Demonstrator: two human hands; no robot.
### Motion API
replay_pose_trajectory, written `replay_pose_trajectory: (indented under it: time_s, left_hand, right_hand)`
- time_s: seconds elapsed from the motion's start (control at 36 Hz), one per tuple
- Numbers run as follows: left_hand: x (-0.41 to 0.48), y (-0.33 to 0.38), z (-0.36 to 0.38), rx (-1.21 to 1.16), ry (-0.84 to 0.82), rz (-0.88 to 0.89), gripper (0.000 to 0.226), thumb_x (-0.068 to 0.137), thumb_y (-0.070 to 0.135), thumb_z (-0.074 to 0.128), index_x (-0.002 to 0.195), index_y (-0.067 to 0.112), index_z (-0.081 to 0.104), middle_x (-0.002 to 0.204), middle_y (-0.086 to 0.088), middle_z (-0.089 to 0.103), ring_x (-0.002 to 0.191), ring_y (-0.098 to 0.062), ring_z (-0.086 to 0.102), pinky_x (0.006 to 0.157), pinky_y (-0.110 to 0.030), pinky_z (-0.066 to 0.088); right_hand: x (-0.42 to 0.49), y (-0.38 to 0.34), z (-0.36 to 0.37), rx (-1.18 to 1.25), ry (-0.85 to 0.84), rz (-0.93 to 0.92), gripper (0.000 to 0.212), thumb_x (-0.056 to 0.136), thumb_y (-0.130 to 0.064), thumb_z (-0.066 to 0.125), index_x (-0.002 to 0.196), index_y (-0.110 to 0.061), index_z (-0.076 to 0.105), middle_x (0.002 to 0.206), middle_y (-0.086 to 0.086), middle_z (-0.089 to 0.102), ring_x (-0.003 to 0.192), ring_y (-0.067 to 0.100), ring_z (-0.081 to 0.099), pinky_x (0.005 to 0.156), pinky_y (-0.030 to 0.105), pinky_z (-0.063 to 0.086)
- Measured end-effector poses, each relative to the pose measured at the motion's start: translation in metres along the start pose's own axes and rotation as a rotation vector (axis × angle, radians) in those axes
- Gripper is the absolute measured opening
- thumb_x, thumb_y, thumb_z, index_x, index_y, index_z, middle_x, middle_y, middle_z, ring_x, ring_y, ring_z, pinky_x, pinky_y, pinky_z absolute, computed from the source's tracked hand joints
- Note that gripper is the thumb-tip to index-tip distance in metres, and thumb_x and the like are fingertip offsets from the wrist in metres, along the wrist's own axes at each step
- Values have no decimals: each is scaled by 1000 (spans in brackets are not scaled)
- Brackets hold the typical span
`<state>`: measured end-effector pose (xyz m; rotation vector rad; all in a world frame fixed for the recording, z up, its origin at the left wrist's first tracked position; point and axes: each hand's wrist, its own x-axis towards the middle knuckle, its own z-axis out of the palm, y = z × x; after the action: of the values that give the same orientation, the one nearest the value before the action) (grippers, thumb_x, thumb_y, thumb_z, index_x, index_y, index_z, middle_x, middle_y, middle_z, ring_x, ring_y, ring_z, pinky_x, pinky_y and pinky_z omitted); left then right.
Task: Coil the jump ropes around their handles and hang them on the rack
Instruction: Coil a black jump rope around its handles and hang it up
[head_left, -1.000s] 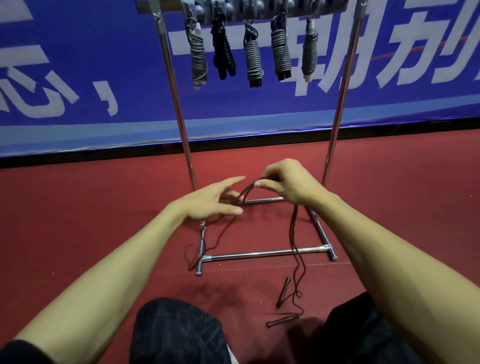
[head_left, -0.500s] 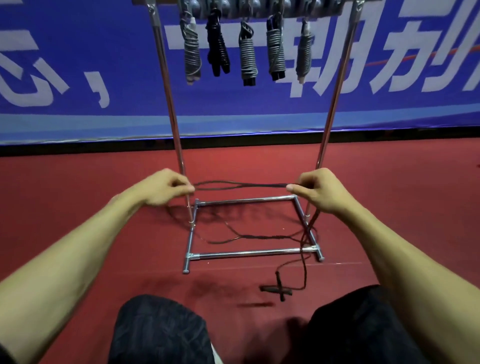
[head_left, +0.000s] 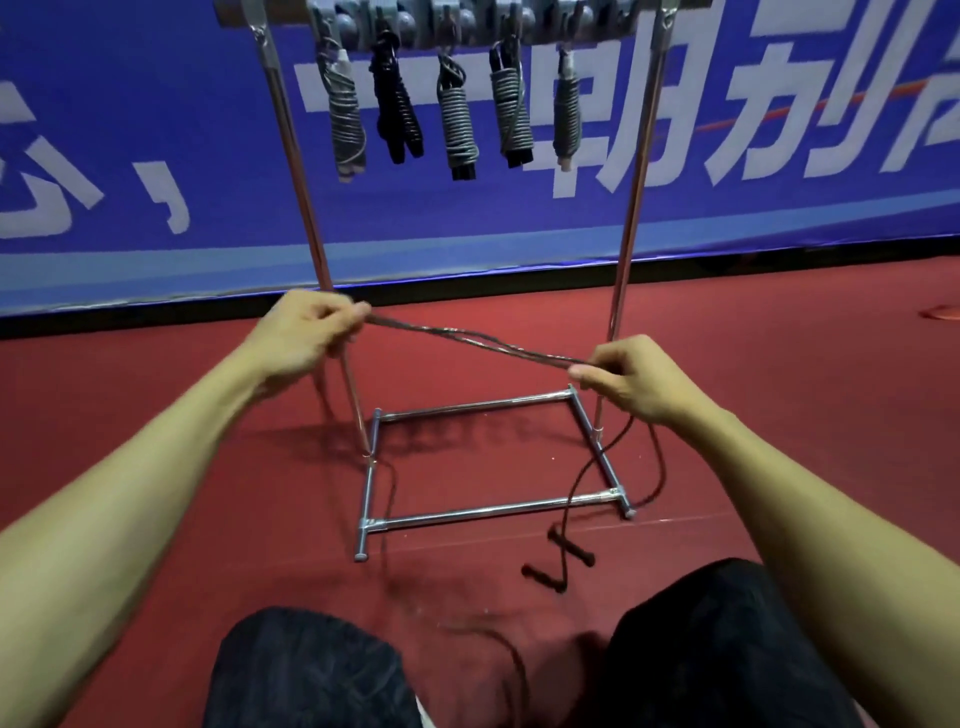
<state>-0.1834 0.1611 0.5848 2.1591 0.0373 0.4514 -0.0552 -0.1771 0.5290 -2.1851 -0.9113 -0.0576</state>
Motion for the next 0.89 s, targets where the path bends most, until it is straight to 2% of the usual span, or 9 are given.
replay_pose_trajectory:
  time_s: [0.11,0.19,0.33,0.44,0.56,0.67,0.78,0.83,0.89]
  left_hand:
    - [-5,-14,-6,318,-413,-190,12,91,22,65,98,31,70,100,-1,67,92,-13,60,80,-18,44]
    - [-3,9,31,262,-473,-114,54,87,28,64,137,16,48,129,-2,58,119,-9,54,94,-7,38]
    - [-5,42,79,98,-479,-46,33,101,31,47,85,7,64,56,3,49,53,-14,51,61,-27,47]
    - [3,24,43,19,-226,12,36,99,15,54,63,15,50,53,10,44,51,-8,46,57,-26,43]
    - [4,-1,14,-9,-119,-44,34,97,15,56,63,12,53,51,8,46,50,-8,46,57,-25,38]
    - [5,-18,12,247,-382,-189,11,89,18,67,91,7,65,82,-3,65,77,-10,57,74,-27,44]
    - [13,-7,51,285,-463,-132,78,84,31,73,148,18,31,141,-5,45,132,-14,42,112,-27,31]
    - [17,5,82,337,-529,-40,71,91,37,64,150,18,29,142,-5,46,131,-14,44,112,-30,32]
    - [21,8,108,435,-635,80,44,96,42,56,129,14,54,110,-1,64,95,-8,57,89,-32,45]
  right_hand:
    - [-3,-4,16,82,43,10,41,91,-28,68,53,-25,52,49,-10,36,47,4,31,52,30,27]
    - [13,-41,36,130,14,-102,29,90,-25,70,63,-15,64,52,-10,38,48,3,34,51,22,26]
    - [30,-66,41,175,0,-161,26,88,-24,71,71,-7,66,55,-8,47,50,1,36,53,23,30]
    - [16,-34,24,153,-63,-101,27,88,-27,72,65,-19,60,54,-10,44,50,1,35,50,17,29]
    - [3,-1,24,116,-22,-23,23,91,-24,68,70,-18,61,55,-11,48,47,0,39,52,21,34]
    - [6,3,37,54,23,-25,20,93,-23,66,74,-20,63,57,-14,51,51,-3,45,56,20,33]
    - [22,-18,53,110,-16,-110,16,90,-22,69,79,-10,70,66,1,63,60,4,46,60,24,39]
    - [31,-30,56,112,-46,-144,15,90,-21,70,82,-8,72,67,0,64,61,5,48,61,24,40]
    - [39,-34,58,129,-65,-161,13,90,-18,69,81,-10,72,68,-4,66,63,4,54,63,23,43]
